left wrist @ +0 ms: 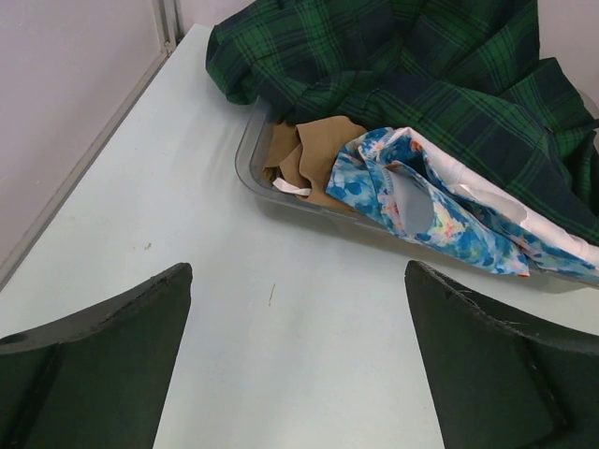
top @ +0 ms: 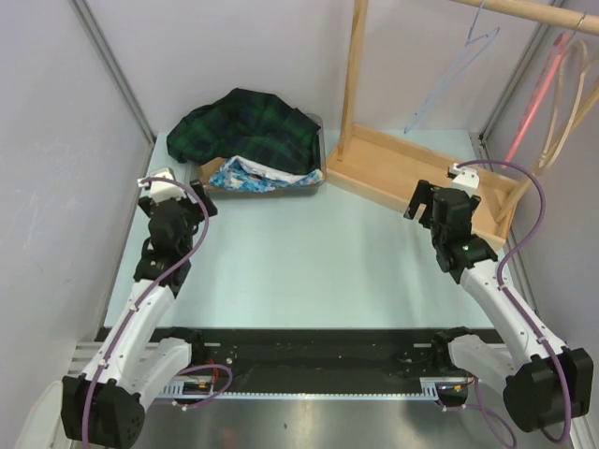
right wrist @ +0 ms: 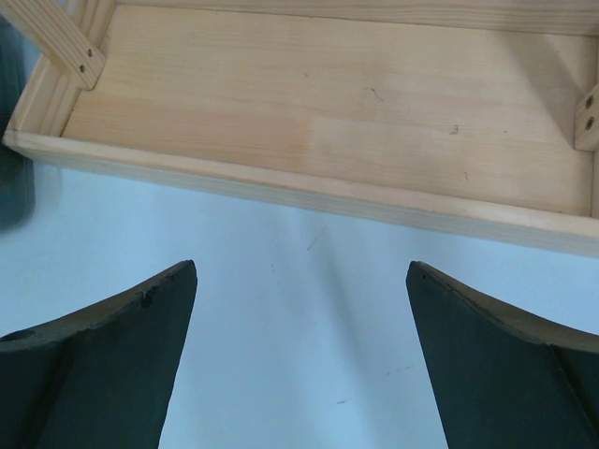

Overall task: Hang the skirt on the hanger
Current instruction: Grab the skirt from the pile, then move the skirt to the center of the board, then flatten the skirt

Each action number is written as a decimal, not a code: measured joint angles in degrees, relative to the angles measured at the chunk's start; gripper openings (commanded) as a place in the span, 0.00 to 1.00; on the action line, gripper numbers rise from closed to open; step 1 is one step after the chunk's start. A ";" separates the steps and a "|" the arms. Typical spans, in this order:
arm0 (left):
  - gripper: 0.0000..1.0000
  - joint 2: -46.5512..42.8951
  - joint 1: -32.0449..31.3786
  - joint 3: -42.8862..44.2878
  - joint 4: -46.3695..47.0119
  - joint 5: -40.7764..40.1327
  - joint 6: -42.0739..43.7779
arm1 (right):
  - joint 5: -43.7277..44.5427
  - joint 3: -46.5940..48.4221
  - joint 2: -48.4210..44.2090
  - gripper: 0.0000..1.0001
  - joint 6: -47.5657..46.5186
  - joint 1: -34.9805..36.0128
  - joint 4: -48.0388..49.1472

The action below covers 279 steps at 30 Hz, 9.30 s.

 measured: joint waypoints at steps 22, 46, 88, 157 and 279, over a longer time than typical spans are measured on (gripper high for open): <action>0.99 21.22 -1.18 17.57 -5.22 5.90 -4.24 | -7.74 -0.50 6.27 1.00 -3.91 9.84 5.79; 0.86 51.82 -7.65 42.25 -19.71 -1.01 -11.10 | -8.46 1.44 14.45 0.99 -3.80 11.37 8.15; 0.00 7.48 -15.76 40.76 -37.48 3.72 -13.18 | -24.41 8.66 13.68 1.00 -9.33 15.69 13.66; 0.00 -19.45 -15.93 8.20 -50.88 31.71 -19.58 | -31.71 23.21 33.14 0.00 -5.51 4.96 5.42; 0.00 -0.90 -15.19 52.30 -48.28 20.52 -13.20 | 16.59 42.91 4.26 0.00 -21.31 58.47 -11.28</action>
